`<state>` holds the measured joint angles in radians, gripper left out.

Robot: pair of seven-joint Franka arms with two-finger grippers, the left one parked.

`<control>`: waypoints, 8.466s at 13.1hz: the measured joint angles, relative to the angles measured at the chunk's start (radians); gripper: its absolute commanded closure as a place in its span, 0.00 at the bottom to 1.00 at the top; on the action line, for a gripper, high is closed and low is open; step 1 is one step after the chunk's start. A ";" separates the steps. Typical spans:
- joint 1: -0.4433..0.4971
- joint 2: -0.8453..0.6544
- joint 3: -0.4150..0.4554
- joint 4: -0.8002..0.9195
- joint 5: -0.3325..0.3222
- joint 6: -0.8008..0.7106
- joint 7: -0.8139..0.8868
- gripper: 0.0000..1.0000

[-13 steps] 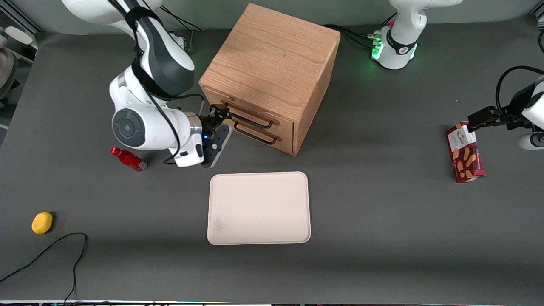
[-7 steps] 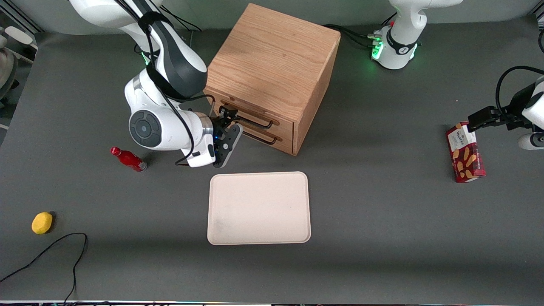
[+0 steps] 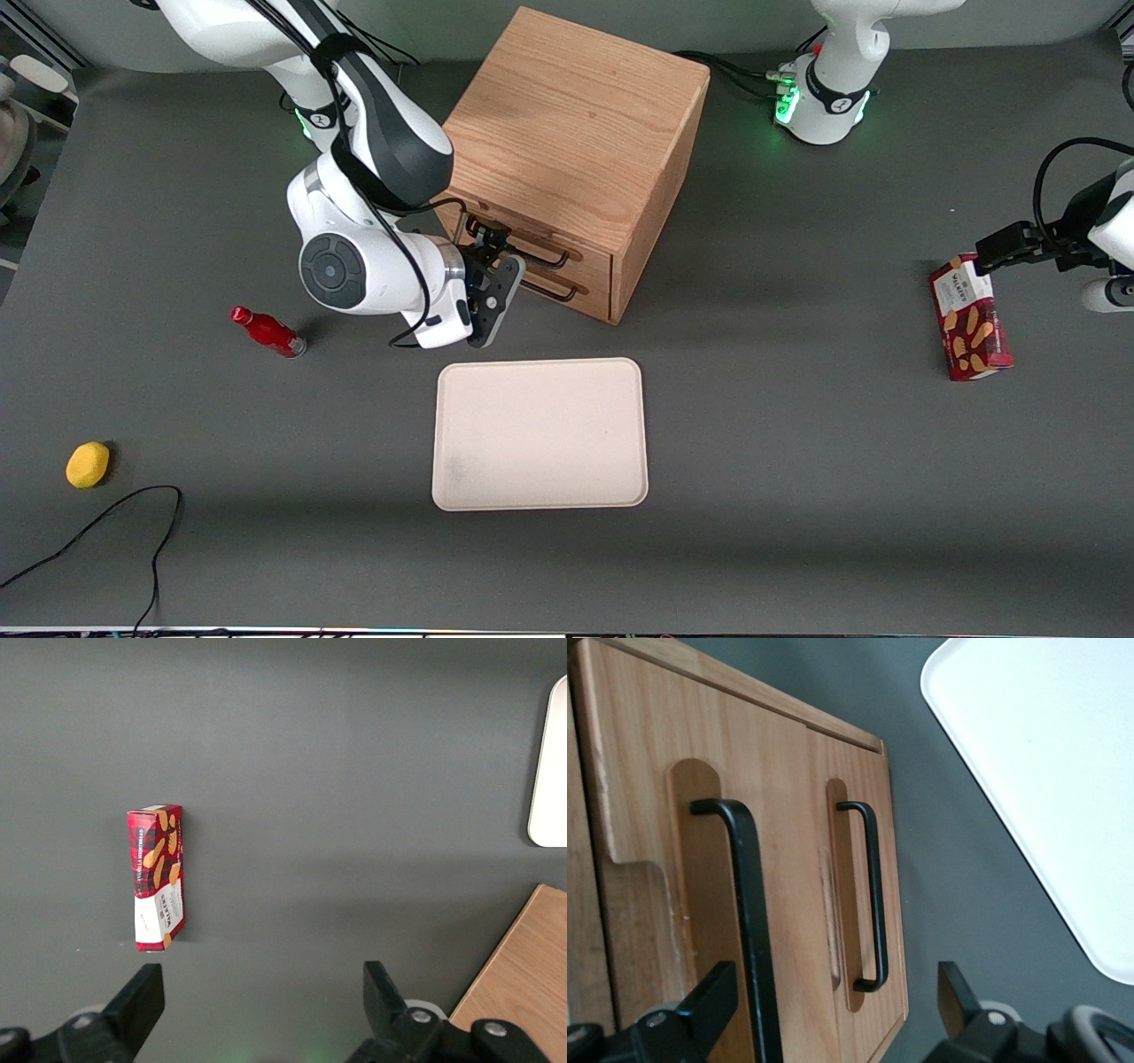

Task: Open upper drawer
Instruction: 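Hook the right gripper onto the upper drawer's black handle, then pull the upper drawer outward from the cabinet with the right gripper, then keep pulling the upper drawer further out with the right gripper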

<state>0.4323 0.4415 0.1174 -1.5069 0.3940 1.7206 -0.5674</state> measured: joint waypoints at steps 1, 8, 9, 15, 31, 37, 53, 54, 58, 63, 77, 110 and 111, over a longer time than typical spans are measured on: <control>0.012 0.001 0.000 -0.003 0.000 0.006 0.000 0.00; 0.024 0.004 -0.002 -0.044 0.000 0.045 -0.019 0.00; 0.024 0.004 -0.002 -0.047 0.000 0.045 -0.023 0.00; 0.024 0.005 -0.004 -0.070 0.000 0.070 -0.029 0.00; 0.015 0.009 -0.047 -0.071 -0.024 0.164 -0.037 0.00; 0.002 0.010 -0.068 -0.048 -0.025 0.165 -0.038 0.00; -0.054 0.062 -0.072 0.024 -0.027 0.167 -0.060 0.00; -0.059 0.067 -0.072 0.031 -0.027 0.167 -0.072 0.00; -0.081 0.075 -0.072 0.038 -0.027 0.167 -0.100 0.00; -0.095 0.097 -0.072 0.075 -0.027 0.162 -0.128 0.00; -0.109 0.168 -0.072 0.189 -0.027 0.151 -0.202 0.00; -0.177 0.238 -0.069 0.281 0.033 0.212 -0.248 0.00; -0.178 0.242 -0.069 0.285 0.035 0.226 -0.248 0.00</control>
<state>0.2548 0.6838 0.0482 -1.2222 0.4289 1.9462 -0.8157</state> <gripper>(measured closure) 0.000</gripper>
